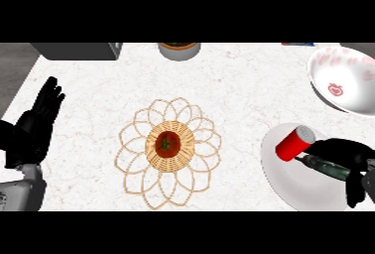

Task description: Pick the eggplant from the plate and place it in the bowl

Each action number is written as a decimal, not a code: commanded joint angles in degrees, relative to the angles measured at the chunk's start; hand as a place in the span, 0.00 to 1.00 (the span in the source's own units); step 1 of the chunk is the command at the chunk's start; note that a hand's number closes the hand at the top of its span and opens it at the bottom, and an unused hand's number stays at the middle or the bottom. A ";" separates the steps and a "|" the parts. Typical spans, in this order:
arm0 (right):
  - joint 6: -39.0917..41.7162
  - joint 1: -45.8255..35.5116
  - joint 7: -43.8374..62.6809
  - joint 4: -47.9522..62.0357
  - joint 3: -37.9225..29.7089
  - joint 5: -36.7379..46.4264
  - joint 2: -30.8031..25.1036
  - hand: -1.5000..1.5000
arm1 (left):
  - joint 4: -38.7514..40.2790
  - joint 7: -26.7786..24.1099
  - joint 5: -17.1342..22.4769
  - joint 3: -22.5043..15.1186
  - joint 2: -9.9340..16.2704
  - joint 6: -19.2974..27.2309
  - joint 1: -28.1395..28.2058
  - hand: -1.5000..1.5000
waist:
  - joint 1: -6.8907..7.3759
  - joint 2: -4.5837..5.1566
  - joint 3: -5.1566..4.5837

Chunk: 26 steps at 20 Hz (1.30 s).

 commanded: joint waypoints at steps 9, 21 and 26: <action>-1.31 -1.31 -4.66 8.44 1.02 3.93 5.85 1.00 | 0.99 -1.59 -1.02 -0.21 -1.42 -1.05 0.83 0.50 | 0.81 0.51 0.35; -13.10 -7.16 10.11 6.22 -8.89 2.45 16.72 1.00 | 1.83 -1.47 -2.62 -0.22 -2.00 0.11 -0.37 0.50 | 0.11 0.32 0.30; -22.51 -10.39 12.93 6.97 -12.65 3.68 18.15 1.00 | -0.09 -0.88 1.05 2.85 0.47 -3.42 1.72 0.50 | 0.53 0.24 0.32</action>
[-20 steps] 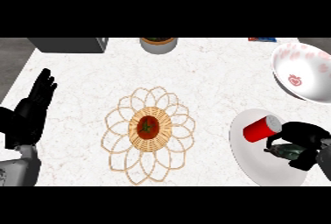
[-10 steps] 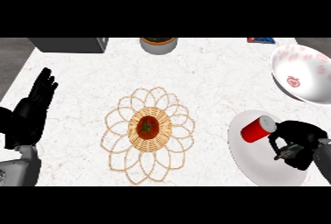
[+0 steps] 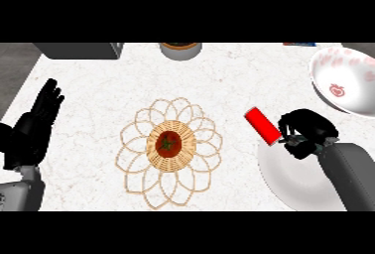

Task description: Pick the eggplant from the plate and place it in the bowl

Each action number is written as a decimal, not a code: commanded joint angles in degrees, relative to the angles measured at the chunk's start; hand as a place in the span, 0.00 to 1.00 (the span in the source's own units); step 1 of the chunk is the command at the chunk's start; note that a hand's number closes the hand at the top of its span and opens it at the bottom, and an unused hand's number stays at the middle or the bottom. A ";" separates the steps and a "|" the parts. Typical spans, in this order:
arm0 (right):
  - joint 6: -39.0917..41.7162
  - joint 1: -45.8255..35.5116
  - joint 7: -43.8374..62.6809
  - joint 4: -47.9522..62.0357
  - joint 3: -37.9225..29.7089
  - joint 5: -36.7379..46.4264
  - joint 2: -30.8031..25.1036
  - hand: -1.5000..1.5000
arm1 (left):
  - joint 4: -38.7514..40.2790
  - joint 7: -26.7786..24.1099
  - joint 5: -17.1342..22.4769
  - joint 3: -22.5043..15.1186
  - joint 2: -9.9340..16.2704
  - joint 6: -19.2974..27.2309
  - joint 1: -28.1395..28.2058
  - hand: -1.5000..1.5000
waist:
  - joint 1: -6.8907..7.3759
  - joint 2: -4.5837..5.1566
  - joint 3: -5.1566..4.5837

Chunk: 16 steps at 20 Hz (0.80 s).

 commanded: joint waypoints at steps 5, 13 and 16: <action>-3.18 1.50 4.73 -15.00 -4.41 -0.73 -2.32 1.00 | -2.10 1.32 -1.11 0.32 -0.68 1.41 0.83 0.50 | -1.03 -0.17 0.29; -8.95 2.32 13.18 -33.74 -16.87 -9.04 0.03 1.00 | -1.32 1.08 -1.87 0.21 -0.94 1.86 1.29 0.50 | -2.52 -0.48 0.29; -1.08 -0.43 14.08 -37.67 -23.60 -16.59 -4.32 1.00 | 0.24 1.60 -2.59 -0.08 -1.46 2.64 -1.00 0.50 | -2.01 -0.18 0.29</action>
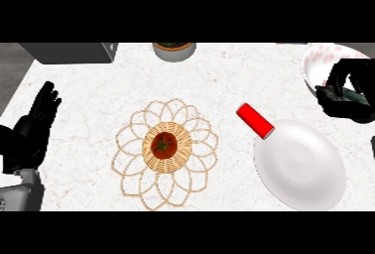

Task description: Pick the eggplant from the plate and place it in the bowl

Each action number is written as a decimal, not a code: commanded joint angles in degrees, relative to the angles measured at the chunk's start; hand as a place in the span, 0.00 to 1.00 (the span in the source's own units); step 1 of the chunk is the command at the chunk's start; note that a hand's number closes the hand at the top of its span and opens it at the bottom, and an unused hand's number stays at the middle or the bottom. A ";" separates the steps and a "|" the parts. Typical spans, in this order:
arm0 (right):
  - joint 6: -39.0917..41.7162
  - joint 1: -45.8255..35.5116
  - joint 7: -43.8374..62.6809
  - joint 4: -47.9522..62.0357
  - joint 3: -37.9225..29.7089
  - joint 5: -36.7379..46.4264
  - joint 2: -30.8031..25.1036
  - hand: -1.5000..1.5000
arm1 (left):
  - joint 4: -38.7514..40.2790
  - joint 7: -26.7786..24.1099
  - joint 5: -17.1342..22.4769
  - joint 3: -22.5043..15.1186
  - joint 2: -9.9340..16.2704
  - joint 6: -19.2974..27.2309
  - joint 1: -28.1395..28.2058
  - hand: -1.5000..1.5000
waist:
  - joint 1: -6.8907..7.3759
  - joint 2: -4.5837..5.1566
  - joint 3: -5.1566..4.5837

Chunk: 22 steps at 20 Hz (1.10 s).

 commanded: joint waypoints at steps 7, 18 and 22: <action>4.53 -8.29 3.55 4.80 -12.94 -8.39 -6.83 1.00 | 0.95 -1.55 -0.64 -1.10 -1.58 -1.01 -1.05 0.50 | 1.96 0.65 0.05; -7.57 -19.72 -16.48 43.92 -14.16 -5.68 -10.33 1.00 | 1.38 0.32 -0.61 -1.14 -1.94 -1.53 -4.14 0.50 | 3.17 1.22 0.13; -13.34 -23.28 -21.13 54.65 -14.46 -4.17 -9.69 1.00 | -0.40 2.16 -0.33 -1.22 -1.45 -2.33 -3.65 0.50 | 3.84 1.38 0.17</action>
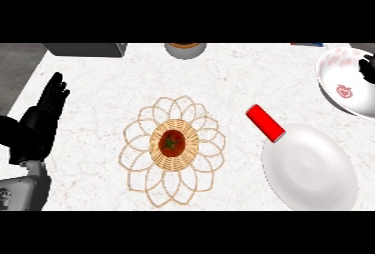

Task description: Pick the eggplant from the plate and place it in the bowl

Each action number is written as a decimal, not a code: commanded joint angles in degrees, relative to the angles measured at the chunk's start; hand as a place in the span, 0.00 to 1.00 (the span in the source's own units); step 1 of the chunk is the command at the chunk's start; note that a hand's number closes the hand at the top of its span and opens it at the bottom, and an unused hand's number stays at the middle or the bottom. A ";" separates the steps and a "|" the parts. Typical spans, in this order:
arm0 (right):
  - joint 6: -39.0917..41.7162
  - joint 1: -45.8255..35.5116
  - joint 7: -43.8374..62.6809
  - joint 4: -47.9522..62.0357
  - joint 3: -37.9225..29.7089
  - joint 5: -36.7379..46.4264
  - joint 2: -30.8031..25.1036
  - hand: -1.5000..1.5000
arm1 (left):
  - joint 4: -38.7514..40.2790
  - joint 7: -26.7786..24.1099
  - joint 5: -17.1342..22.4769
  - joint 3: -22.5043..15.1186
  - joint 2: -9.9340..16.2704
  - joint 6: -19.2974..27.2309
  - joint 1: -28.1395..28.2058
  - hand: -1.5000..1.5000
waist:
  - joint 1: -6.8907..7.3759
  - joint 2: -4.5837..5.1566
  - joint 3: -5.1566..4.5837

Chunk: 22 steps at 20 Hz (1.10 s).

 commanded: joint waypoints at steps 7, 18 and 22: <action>-7.48 -3.13 -1.61 18.30 5.97 11.42 -5.94 1.00 | 1.31 -1.24 -0.92 -0.88 0.12 -0.64 -2.11 0.50 | 2.14 1.31 -0.01; 4.76 -6.80 -9.65 30.48 -2.51 2.88 -7.44 0.00 | -0.44 -0.61 -0.88 -1.51 -1.00 -0.30 -1.11 0.50 | 3.11 1.22 0.41; 11.35 -9.17 -11.79 32.15 -12.38 -7.20 -10.04 0.00 | 1.51 -1.34 -0.47 -0.78 -1.02 -0.40 -1.01 0.50 | 1.46 0.98 0.46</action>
